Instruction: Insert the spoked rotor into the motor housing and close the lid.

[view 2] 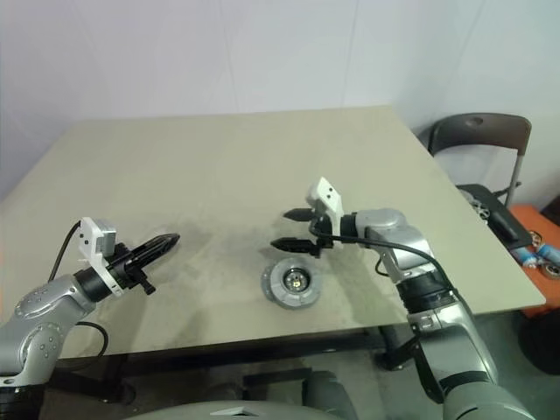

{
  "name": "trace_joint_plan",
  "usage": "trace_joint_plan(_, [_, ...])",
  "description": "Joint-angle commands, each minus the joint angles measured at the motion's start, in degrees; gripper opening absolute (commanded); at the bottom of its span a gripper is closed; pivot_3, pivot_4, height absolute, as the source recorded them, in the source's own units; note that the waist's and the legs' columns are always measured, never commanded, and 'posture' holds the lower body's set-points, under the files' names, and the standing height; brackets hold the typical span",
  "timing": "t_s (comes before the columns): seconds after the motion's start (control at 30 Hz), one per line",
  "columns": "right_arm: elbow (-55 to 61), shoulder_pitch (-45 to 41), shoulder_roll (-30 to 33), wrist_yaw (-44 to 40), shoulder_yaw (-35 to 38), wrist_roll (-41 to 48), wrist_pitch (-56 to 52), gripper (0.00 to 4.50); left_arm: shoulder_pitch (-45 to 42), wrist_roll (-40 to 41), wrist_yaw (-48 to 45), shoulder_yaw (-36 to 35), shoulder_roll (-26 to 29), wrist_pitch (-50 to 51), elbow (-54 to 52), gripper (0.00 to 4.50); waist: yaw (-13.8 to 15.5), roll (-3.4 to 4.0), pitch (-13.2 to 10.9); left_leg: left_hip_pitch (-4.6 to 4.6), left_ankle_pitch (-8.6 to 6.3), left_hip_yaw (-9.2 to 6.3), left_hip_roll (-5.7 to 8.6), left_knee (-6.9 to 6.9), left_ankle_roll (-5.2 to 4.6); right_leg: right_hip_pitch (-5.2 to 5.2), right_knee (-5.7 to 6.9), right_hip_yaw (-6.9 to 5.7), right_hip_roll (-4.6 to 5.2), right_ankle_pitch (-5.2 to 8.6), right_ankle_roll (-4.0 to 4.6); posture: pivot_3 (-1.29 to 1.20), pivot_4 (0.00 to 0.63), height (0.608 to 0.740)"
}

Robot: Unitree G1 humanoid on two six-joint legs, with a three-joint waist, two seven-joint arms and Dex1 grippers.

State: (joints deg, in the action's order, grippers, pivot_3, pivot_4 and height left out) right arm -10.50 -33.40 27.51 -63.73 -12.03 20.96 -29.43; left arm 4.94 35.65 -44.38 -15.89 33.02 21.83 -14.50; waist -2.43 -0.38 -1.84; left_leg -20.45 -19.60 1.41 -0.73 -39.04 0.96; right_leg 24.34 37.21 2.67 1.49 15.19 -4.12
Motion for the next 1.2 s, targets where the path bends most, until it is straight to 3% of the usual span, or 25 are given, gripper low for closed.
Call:
trace_joint_plan(0.03, [0.0, -0.2, 0.5, -1.9, 1.3, 0.2, 2.0, 4.5, -0.9, -1.7, -0.2, 0.0, -0.1, -2.7, 0.1, 0.05, 0.1, 0.0, 0.0, 0.0, 0.0, 0.0, 0.0, 0.0, 0.0, 0.0, 0.0, 0.0, 0.01, 0.0, 0.0, 0.0, 0.0, 0.74])
trace_joint_plan(0.4, [-0.1, 2.2, 2.8, -4.9, 0.9, -1.4, 4.4, 4.5, -2.2, -7.1, 0.3, 0.4, -1.9, -10.6, 3.3, 0.05, 0.2, -0.01, 0.0, 0.03, 0.0, 0.0, -0.01, -0.01, 0.0, -0.01, 0.04, 0.0, 0.05, -0.01, 0.0, 0.0, 0.0, 0.74])
trace_joint_plan(1.2, [-4.5, 1.2, 1.2, -3.1, 2.7, -1.7, 6.2, 4.5, -2.7, -8.3, 0.9, 1.2, -4.1, -12.1, 4.9, 0.05, 0.2, -0.03, 0.0, 0.06, 0.0, 0.0, -0.01, -0.08, 0.0, -0.03, 0.13, 0.0, 0.04, -0.01, 0.0, 0.0, 0.0, 0.74])
